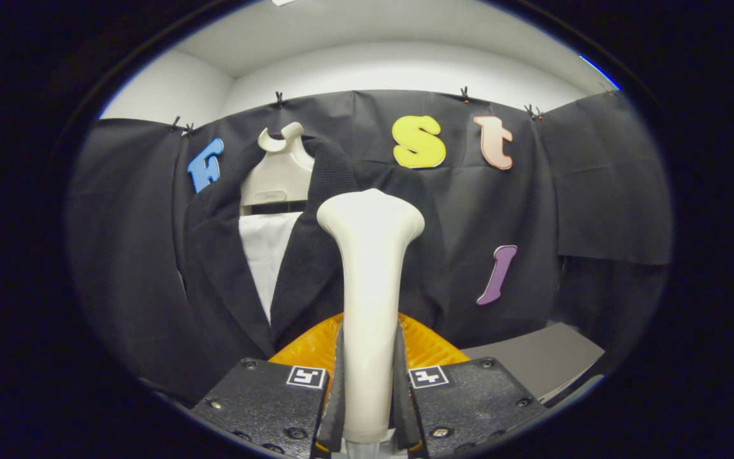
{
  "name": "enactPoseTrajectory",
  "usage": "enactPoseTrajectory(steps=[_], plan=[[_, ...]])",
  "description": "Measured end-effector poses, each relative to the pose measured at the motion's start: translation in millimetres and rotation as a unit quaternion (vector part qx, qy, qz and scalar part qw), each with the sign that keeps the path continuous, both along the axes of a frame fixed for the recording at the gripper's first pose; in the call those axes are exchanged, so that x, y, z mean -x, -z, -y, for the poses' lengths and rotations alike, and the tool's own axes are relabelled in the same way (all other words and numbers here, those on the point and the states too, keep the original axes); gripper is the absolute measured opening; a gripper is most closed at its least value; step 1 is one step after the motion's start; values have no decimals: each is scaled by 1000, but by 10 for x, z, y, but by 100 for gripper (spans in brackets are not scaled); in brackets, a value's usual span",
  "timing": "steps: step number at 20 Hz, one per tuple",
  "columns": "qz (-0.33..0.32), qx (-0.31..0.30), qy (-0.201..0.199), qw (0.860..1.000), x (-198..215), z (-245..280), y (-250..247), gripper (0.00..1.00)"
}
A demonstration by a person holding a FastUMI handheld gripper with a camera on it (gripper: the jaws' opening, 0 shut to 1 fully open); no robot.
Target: Iron the clothes twice with a garment steamer, once on the left side and once on the right side.
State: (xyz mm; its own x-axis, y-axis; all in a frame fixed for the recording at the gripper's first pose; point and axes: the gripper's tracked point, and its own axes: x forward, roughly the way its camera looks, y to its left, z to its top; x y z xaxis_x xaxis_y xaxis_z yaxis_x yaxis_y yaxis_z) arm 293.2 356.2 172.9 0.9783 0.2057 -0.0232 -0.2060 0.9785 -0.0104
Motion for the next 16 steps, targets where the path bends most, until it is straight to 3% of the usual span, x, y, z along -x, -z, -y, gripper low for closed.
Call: enactPoseTrajectory(steps=[7, 16], plan=[[-18, 12, -6, 1000, 49, 18, 366, 34], [-57, 39, 14, 997, 103, 169, 1058, 34]])
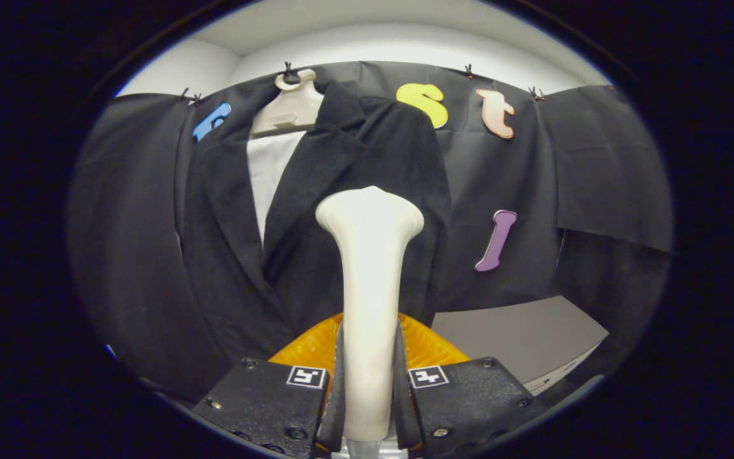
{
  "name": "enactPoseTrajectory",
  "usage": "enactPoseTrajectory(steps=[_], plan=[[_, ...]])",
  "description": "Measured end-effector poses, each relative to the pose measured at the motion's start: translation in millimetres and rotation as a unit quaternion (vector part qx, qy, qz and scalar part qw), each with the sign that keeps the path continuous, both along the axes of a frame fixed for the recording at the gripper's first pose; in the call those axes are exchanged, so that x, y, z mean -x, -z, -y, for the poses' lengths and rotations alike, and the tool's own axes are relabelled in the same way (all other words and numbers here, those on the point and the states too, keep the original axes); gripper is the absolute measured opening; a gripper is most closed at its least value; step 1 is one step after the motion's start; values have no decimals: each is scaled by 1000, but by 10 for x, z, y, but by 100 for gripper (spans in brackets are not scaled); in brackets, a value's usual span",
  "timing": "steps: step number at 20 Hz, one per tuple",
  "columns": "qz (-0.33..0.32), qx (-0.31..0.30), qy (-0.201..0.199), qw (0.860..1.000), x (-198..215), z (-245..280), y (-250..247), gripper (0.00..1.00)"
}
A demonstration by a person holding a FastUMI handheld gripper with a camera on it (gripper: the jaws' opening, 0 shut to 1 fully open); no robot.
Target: Iron the clothes twice with a garment steamer, once on the left side and once on the right side.
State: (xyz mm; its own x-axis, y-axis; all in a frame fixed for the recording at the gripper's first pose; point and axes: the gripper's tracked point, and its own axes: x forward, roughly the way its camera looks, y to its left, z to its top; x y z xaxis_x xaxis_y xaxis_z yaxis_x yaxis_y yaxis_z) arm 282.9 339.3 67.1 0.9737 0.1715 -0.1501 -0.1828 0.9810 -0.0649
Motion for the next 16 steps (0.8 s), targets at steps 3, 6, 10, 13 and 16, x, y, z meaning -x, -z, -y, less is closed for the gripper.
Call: enactPoseTrajectory(steps=[3, 6, 10, 13, 16], plan=[[-8, 4, 12, 1000, 21, 64, 180, 34], [-19, 8, 26, 999, 52, 151, 398, 34], [-36, 8, 30, 999, 92, 187, 641, 34], [-45, 7, 31, 998, 125, 168, 808, 34], [-56, 6, 33, 998, 180, 133, 975, 34]])
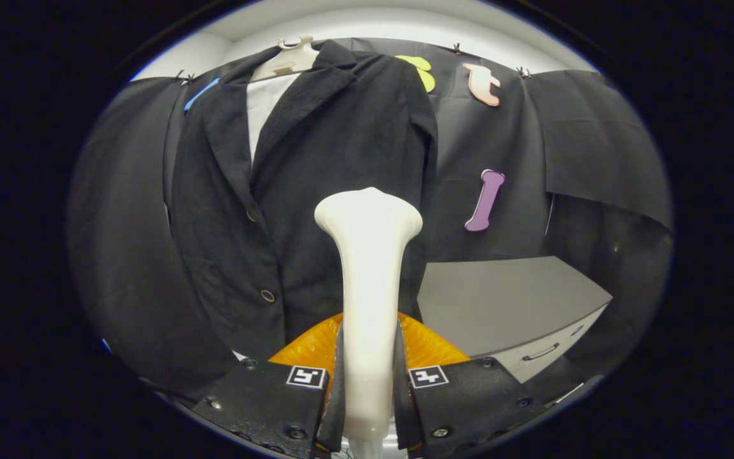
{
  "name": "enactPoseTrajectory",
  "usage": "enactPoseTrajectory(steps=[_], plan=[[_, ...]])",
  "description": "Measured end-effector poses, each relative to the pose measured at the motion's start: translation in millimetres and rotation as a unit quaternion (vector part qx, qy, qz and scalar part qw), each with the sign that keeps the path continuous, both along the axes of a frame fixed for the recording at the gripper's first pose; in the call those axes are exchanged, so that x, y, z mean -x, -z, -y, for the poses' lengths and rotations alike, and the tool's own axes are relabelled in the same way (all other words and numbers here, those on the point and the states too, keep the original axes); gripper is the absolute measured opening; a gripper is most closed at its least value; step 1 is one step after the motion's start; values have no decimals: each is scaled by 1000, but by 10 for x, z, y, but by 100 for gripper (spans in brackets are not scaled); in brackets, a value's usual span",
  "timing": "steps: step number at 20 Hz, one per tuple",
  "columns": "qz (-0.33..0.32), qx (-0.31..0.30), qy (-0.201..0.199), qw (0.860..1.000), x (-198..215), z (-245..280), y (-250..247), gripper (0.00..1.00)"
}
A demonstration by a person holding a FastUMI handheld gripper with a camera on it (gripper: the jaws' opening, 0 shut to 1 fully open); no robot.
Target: Iron the clothes twice with a garment steamer, once on the left side and once on the right side.
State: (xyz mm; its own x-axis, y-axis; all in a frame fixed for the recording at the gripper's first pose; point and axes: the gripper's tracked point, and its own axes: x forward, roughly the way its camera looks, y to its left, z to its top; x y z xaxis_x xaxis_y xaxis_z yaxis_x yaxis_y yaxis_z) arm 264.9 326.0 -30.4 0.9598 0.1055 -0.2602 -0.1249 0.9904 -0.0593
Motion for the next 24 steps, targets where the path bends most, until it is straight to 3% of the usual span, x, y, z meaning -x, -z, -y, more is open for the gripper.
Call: enactPoseTrajectory(steps=[24], plan=[[-48, 24, 9, 999, 79, -138, 1195, 34]])
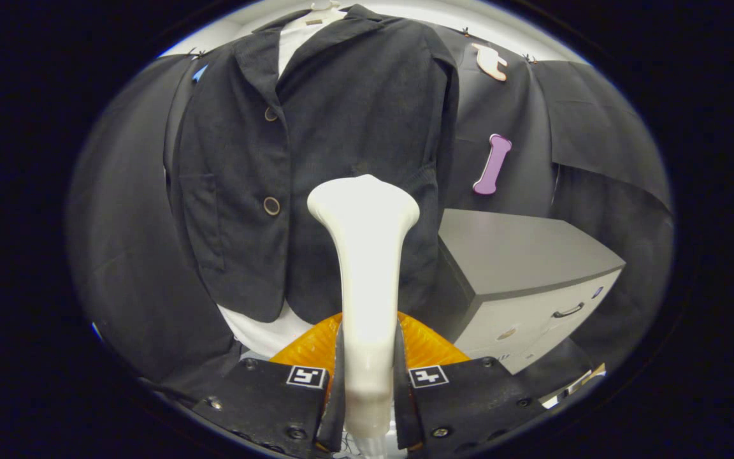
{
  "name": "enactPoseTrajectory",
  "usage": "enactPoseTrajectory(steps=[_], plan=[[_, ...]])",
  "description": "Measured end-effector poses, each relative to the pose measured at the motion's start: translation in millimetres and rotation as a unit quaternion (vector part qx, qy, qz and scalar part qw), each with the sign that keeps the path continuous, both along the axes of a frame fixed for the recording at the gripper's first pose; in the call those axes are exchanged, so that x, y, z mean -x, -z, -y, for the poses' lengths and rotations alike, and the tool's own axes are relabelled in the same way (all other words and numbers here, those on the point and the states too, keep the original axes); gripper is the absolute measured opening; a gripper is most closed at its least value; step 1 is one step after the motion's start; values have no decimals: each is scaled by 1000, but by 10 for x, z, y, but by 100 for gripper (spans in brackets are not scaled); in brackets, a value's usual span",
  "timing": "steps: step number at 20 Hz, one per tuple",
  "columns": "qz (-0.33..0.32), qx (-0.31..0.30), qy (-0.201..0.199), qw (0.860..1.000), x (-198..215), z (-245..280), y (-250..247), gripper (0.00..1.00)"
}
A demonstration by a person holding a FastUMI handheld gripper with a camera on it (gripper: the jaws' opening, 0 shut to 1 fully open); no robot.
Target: Iron the clothes twice with a garment steamer, once on the left side and once on the right side.
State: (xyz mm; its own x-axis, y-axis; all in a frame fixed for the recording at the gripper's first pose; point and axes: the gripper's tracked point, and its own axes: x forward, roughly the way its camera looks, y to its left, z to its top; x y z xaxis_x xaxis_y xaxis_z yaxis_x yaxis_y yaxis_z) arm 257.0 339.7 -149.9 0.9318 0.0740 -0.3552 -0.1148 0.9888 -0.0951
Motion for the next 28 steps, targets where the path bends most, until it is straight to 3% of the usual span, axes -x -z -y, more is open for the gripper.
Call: enactPoseTrajectory(steps=[12, 17, 22, 28], plan=[[-60, 17, -7, 998, 110, 118, 770, 34], [-79, 14, -9, 997, 155, 166, 827, 34], [-64, -15, -6, 998, 210, 167, 421, 34], [-1, -50, -34, 998, 356, -91, -591, 34]])
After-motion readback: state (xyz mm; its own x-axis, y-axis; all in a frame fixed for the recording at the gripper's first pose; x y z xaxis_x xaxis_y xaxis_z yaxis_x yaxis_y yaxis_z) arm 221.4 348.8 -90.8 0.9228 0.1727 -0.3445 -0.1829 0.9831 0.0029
